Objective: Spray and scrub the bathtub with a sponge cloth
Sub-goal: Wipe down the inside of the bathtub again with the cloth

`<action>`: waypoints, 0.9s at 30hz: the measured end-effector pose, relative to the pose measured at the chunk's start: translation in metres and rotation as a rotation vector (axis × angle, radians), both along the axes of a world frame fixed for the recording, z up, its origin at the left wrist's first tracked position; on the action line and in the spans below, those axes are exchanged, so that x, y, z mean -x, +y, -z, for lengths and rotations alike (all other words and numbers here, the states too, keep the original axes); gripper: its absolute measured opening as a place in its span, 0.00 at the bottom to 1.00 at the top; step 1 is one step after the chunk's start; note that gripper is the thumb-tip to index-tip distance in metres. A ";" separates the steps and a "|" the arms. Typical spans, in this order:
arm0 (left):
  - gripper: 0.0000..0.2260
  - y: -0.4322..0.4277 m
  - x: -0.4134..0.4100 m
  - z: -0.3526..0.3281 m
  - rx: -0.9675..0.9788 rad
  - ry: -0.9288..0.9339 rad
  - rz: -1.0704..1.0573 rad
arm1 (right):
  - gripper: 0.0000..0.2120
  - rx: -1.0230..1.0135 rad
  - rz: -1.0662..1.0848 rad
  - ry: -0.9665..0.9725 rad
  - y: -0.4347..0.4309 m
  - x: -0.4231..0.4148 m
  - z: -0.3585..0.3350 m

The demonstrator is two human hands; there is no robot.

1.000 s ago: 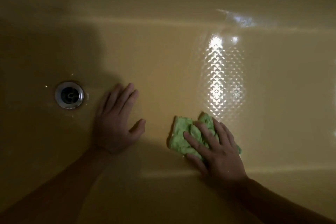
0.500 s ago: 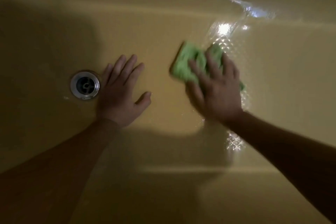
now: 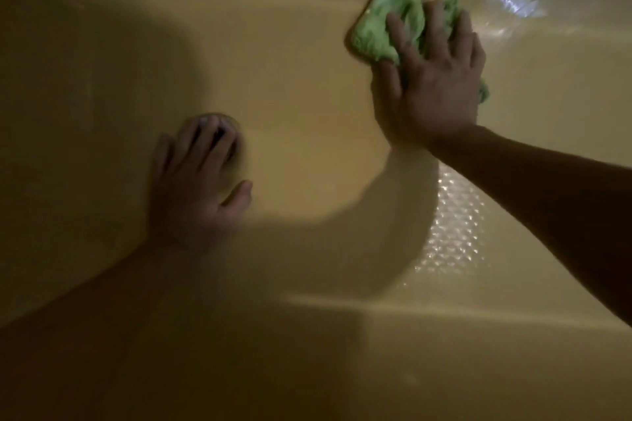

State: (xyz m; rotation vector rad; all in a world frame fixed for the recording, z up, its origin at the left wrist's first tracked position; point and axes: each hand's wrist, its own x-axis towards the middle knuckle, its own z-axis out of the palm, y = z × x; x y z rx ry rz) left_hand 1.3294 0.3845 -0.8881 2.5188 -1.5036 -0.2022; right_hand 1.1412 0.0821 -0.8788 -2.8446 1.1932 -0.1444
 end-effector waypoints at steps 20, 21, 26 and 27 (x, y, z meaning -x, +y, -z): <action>0.32 -0.003 -0.005 0.004 0.087 -0.044 -0.030 | 0.26 0.018 0.014 -0.071 0.046 -0.045 0.005; 0.31 -0.004 -0.005 0.004 0.092 -0.041 -0.032 | 0.26 -0.010 0.084 -0.076 0.065 -0.049 0.004; 0.24 -0.002 -0.007 0.007 0.131 -0.082 -0.197 | 0.26 -0.193 -0.388 0.004 0.185 0.004 -0.006; 0.23 -0.001 -0.007 0.008 0.131 -0.113 -0.266 | 0.26 -0.248 -0.509 0.023 0.201 0.022 -0.012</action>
